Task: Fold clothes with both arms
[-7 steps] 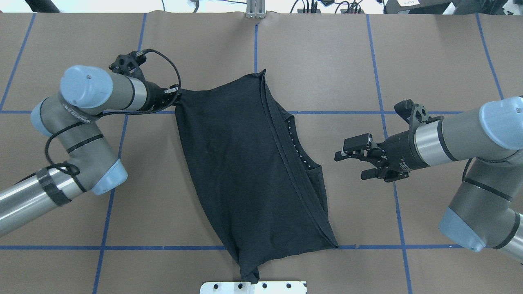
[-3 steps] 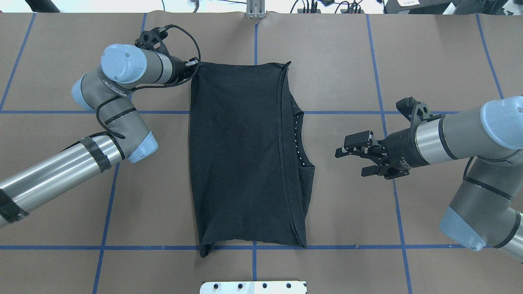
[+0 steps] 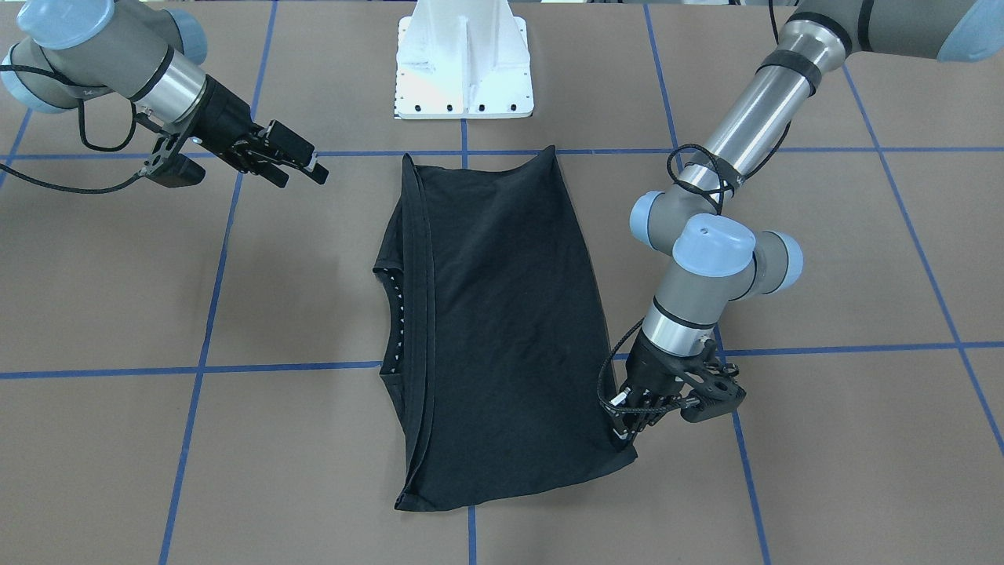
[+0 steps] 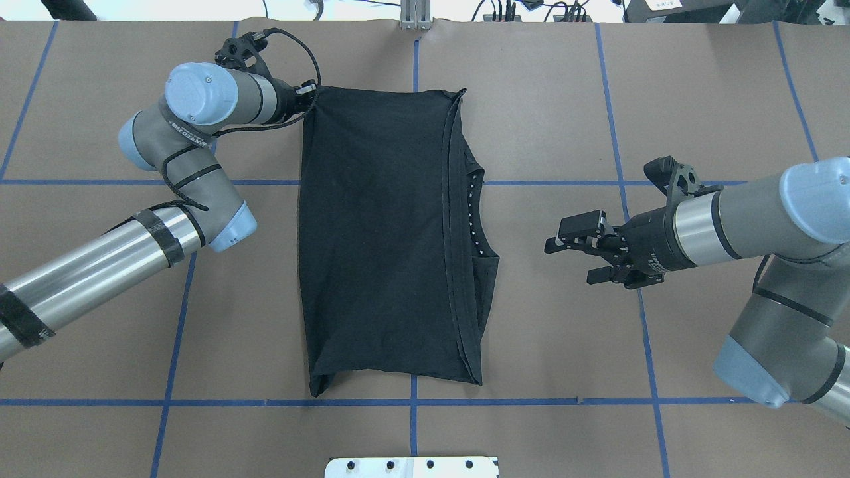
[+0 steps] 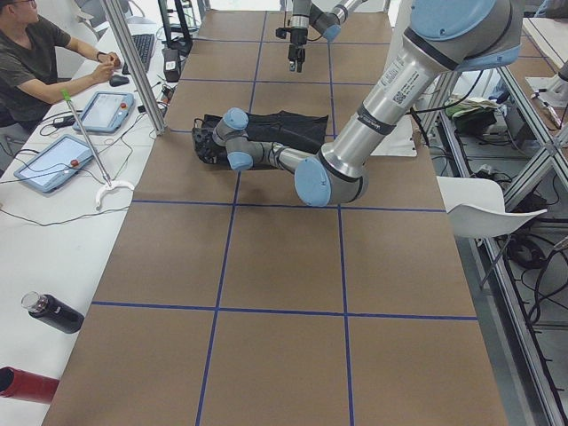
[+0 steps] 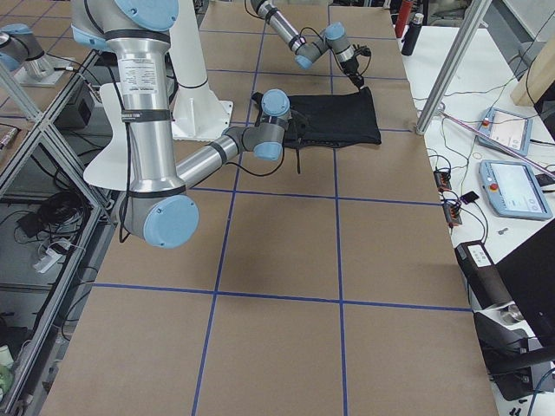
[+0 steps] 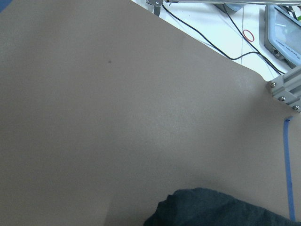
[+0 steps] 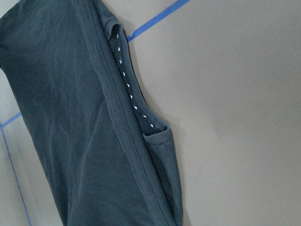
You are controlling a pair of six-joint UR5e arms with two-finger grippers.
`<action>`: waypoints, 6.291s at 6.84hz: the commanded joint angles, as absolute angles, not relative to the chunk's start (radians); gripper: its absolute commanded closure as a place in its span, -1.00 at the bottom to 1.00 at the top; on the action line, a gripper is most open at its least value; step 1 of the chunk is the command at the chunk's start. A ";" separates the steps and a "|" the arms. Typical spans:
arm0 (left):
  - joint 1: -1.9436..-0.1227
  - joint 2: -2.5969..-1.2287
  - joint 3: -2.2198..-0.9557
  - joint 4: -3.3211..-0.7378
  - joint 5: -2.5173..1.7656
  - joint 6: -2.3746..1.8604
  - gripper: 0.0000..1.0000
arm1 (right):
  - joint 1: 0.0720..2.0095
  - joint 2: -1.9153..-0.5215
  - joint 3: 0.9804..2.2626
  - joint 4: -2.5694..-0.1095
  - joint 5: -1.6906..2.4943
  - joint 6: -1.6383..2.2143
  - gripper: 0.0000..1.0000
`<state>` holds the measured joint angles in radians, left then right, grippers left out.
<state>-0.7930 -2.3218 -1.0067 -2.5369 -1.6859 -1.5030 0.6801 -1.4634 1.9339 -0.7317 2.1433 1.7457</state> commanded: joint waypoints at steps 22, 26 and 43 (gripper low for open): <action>-0.925 -2.029 -1.316 -2.557 -1.925 -1.221 -1.00 | 0.255 -1.083 1.824 -1.566 1.629 1.046 -1.00; -0.922 -2.033 -1.316 -2.556 -1.924 -1.224 -1.00 | 0.258 -1.088 1.822 -1.574 1.629 1.045 -1.00; -0.916 -2.046 -1.301 -2.554 -1.924 -1.229 -1.00 | 0.365 -1.019 1.766 -1.582 1.645 0.914 -1.00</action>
